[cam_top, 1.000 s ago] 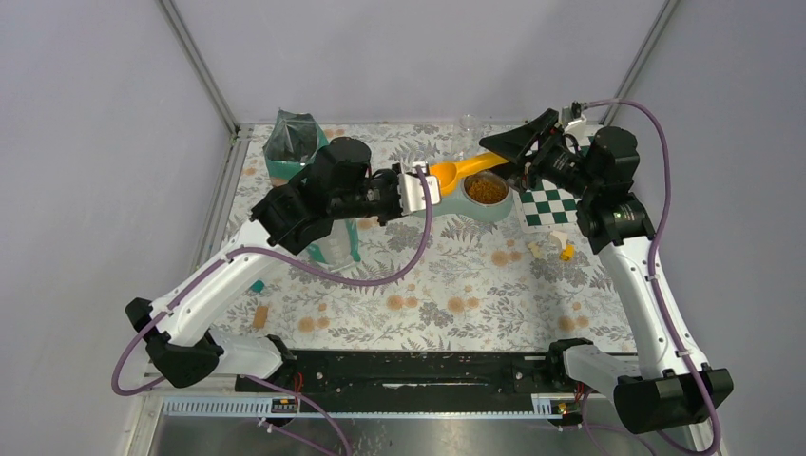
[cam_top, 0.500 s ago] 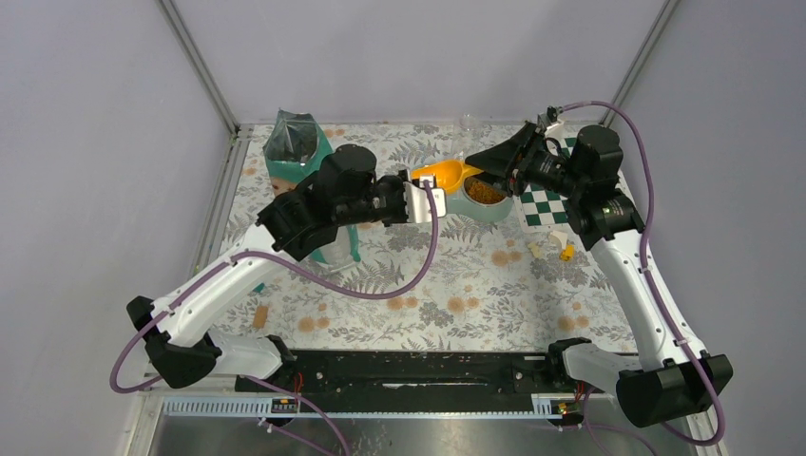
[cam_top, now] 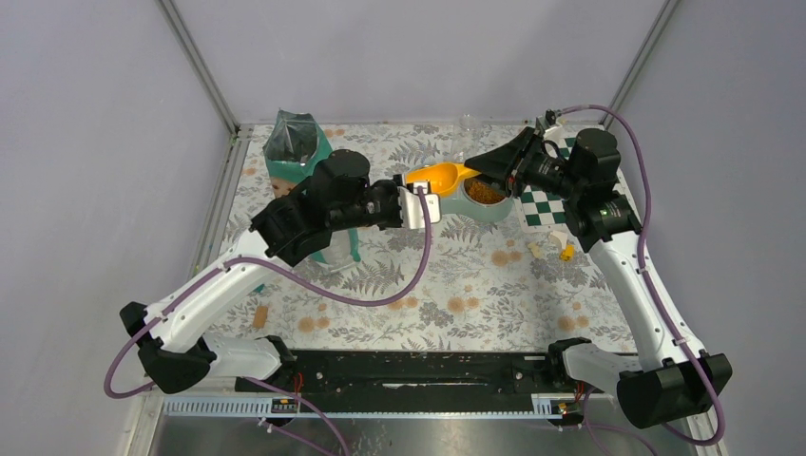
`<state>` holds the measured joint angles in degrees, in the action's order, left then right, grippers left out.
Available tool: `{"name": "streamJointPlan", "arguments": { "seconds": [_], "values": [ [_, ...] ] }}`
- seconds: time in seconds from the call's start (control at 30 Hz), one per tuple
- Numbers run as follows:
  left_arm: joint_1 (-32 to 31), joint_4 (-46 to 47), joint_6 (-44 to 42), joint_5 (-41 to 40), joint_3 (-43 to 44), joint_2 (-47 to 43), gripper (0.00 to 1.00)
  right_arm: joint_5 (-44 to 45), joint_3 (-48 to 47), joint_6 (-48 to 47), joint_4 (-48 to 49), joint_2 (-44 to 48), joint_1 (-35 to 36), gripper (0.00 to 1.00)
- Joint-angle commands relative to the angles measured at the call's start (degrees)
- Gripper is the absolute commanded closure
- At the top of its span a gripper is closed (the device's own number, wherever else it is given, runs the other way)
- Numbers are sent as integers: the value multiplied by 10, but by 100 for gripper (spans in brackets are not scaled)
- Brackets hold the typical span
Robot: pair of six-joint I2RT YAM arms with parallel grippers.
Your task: Serve the pet food
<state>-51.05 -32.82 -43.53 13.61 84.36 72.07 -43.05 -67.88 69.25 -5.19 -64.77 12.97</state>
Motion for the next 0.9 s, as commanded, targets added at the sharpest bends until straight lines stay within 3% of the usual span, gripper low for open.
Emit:
{"name": "streamJointPlan", "arguments": {
  "seconds": [0.0, 0.1, 0.2, 0.33, 0.43, 0.5, 0.53, 0.6, 0.67, 0.77, 0.87],
  "values": [
    [-3, 28, -6, -2, 5, -16, 100, -24, -4, 5, 44, 9, 5, 61],
    [-3, 21, -7, 3, 9, -13, 100, -36, -2, 2, 46, 9, 5, 48],
    [-4, 11, -8, 9, 15, -12, 100, -43, 1, -1, 46, 10, 5, 47],
    [-3, 10, -7, 10, 12, -15, 100, -51, 1, 1, 46, 6, 5, 68],
    [-3, 9, 16, 10, 18, -12, 100, -44, 5, 0, 46, 6, 5, 97],
    [-3, 11, 42, 3, 24, -10, 98, -30, 5, 0, 60, 6, 5, 100],
    [-3, 21, 61, -9, 23, -12, 86, -18, 5, 0, 67, 9, 5, 100],
    [-3, 49, 98, -44, 10, -22, 45, 9, 4, -1, 76, 15, 5, 100],
    [-3, 81, 127, -84, -8, -40, 24, 39, 3, -2, 83, 23, 5, 100],
    [-2, 128, 178, -166, -24, -71, 8, 72, -8, -22, 75, 28, 5, 100],
    [15, 131, 249, -255, 10, -84, 1, 94, -27, -56, 32, 27, 5, 100]
  ]
}}
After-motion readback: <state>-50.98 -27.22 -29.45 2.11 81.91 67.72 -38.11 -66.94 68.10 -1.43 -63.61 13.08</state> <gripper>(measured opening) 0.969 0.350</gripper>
